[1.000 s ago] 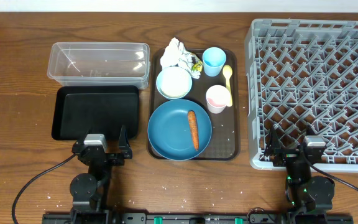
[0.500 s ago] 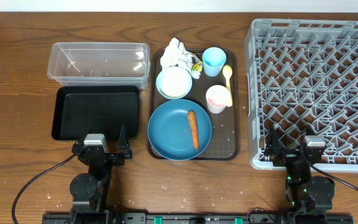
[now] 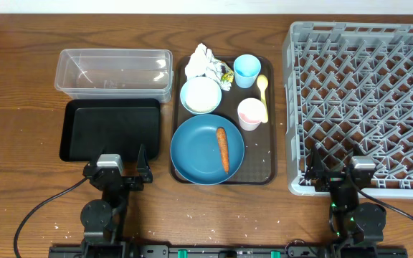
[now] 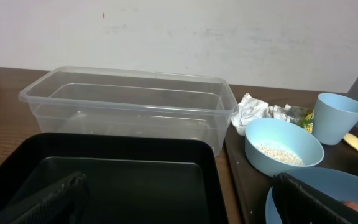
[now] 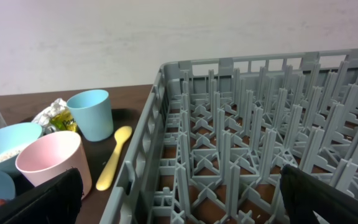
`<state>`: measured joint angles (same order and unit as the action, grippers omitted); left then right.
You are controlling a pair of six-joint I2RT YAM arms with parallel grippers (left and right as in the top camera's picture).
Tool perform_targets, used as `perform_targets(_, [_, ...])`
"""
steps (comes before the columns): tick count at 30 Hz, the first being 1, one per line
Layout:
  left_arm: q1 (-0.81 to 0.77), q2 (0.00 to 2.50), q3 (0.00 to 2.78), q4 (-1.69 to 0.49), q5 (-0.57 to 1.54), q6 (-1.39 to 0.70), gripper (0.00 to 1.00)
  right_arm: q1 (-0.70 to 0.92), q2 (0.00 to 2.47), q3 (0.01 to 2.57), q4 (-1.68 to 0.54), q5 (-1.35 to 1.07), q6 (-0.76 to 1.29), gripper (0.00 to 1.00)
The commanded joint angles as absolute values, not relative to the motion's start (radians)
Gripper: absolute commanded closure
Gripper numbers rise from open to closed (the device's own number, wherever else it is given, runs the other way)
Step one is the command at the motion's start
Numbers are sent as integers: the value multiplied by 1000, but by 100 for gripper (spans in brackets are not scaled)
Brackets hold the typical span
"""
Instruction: Sort waste into correct bins and load items into the dishwasher rack
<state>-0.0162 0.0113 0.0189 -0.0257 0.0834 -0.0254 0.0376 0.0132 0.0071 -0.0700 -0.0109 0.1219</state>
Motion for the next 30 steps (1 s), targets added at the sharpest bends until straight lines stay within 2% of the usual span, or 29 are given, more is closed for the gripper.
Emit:
perform_targets(1, [-19,4,4,-61,112,-19,4,46,13,6,-74,-15,126,1])
perform_targets(9, [-19,5,7,-58,159,-27,4,46,13,6,15,-15,120,1])
perform_targets(16, [-19,67,126,-79,198,-69,4,46,15,67,78,-148,24,1])
perform_targets(23, [-19,340,453,-249,255,-76,4,46,92,261,-2,-291,7,1])
perform_targets(30, [-20,682,852,-458,258,-76,4,46,328,554,-174,-366,-44,1])
